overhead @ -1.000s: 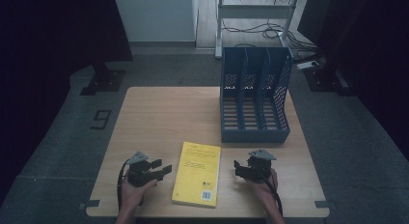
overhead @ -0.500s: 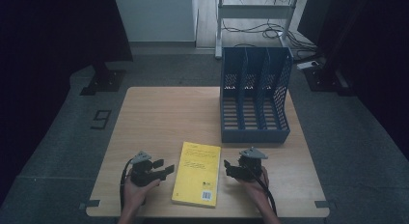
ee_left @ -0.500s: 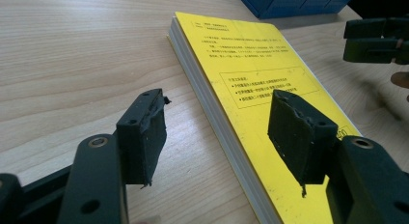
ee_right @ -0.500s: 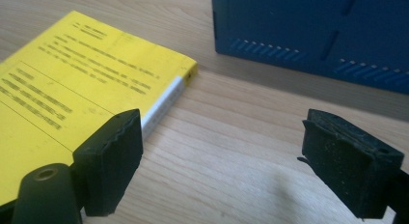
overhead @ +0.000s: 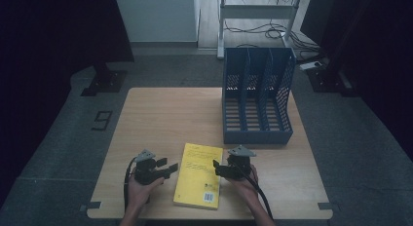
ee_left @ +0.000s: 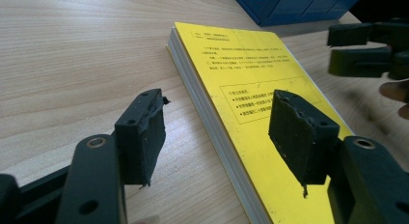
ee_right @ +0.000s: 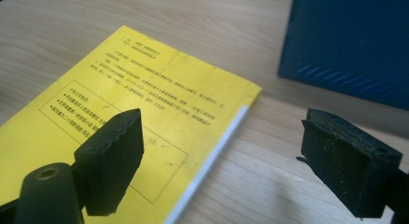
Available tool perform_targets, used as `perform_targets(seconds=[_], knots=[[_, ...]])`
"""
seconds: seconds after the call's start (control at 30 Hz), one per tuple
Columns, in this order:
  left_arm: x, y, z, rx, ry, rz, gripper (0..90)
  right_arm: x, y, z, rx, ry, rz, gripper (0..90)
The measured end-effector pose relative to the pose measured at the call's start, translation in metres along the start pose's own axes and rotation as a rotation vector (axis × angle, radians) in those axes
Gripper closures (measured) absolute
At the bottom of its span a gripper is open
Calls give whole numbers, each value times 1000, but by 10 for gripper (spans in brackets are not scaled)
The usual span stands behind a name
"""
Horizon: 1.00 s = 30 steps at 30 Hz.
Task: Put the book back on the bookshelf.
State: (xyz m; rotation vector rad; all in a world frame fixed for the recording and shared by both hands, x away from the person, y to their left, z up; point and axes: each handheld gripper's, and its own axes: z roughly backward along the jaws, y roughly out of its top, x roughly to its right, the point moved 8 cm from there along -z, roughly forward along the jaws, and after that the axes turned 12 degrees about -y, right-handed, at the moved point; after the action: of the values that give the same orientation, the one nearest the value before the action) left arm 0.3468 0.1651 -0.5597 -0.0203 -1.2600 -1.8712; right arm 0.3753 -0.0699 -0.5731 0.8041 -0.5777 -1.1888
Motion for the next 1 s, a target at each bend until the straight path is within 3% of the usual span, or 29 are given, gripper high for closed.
perform_targets(seconds=[0.33, 0.57, 0.87, 0.93, 0.97, 1.0], knots=[[1, -3, -4, -18, 7, -3, 370, -17, -8, -20, -44, 15, 4, 146], [2, -4, -6, -25, 5, -7, 368, -30, -14, -24, -57, 39, 26, 154], [2, -7, -12, -42, 4, -4, 368, -30, -14, -24, -64, 39, 25, 159], [3, -8, -14, -44, -4, -5, 368, -30, -14, -25, -66, 40, 23, 159], [7, -7, -17, -36, -54, 16, 366, -30, -15, -24, -62, 39, 24, 160], [7, -7, -17, -36, -54, 16, 364, -30, -15, -24, -60, 41, 24, 161]])
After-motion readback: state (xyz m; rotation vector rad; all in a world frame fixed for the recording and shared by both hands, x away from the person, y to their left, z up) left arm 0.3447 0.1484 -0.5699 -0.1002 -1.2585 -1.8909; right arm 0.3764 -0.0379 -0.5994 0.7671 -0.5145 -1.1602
